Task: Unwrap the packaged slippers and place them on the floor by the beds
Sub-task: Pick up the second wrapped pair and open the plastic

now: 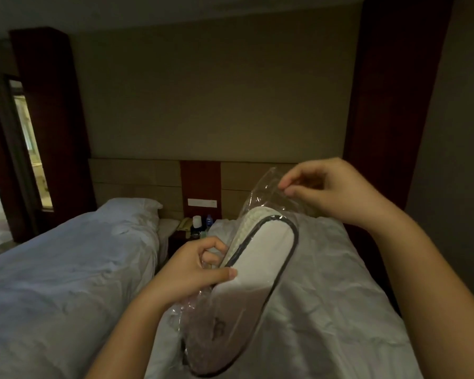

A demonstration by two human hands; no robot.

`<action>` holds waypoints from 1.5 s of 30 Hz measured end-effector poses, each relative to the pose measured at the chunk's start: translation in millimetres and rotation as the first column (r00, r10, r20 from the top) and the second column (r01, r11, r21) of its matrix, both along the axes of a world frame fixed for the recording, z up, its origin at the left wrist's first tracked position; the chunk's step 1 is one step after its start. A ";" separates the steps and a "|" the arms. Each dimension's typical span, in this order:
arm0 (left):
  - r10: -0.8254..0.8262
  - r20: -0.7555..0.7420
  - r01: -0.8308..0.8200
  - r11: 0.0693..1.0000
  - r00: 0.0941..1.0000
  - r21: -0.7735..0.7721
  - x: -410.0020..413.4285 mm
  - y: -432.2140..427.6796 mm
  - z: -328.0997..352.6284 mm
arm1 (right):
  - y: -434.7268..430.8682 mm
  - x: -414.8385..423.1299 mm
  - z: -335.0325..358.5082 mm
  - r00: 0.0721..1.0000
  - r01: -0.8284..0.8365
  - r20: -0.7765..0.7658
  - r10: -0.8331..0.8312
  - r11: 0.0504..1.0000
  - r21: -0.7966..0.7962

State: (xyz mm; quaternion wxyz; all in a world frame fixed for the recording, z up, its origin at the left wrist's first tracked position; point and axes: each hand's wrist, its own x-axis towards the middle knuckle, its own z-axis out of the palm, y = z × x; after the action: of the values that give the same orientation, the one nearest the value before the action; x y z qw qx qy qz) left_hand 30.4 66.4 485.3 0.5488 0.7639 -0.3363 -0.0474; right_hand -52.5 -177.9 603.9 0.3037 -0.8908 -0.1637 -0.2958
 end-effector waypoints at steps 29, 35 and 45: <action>0.030 0.039 -0.035 0.992 0.999 0.120 -3.5 29.0 -8.0 | -18.6 17.8 -12.1 0.988 0.074 0.092 -0.122 0.907 0.415; 0.260 0.131 -0.265 0.964 0.957 0.022 0.3 41.4 -16.8 | -30.9 12.1 -6.1 0.944 0.104 0.177 -0.278 0.761 0.641; 0.611 0.114 -0.600 0.792 0.784 -0.117 20.3 64.4 -35.3 | -43.2 10.7 -11.6 0.865 0.118 0.226 -0.448 0.620 0.776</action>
State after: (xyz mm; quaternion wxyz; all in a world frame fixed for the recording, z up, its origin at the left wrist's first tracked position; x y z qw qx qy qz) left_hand 50.7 130.9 450.0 0.5369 0.8118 -0.1142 0.1993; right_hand -41.8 -221.0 592.3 0.5459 -0.6243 0.0583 -0.5557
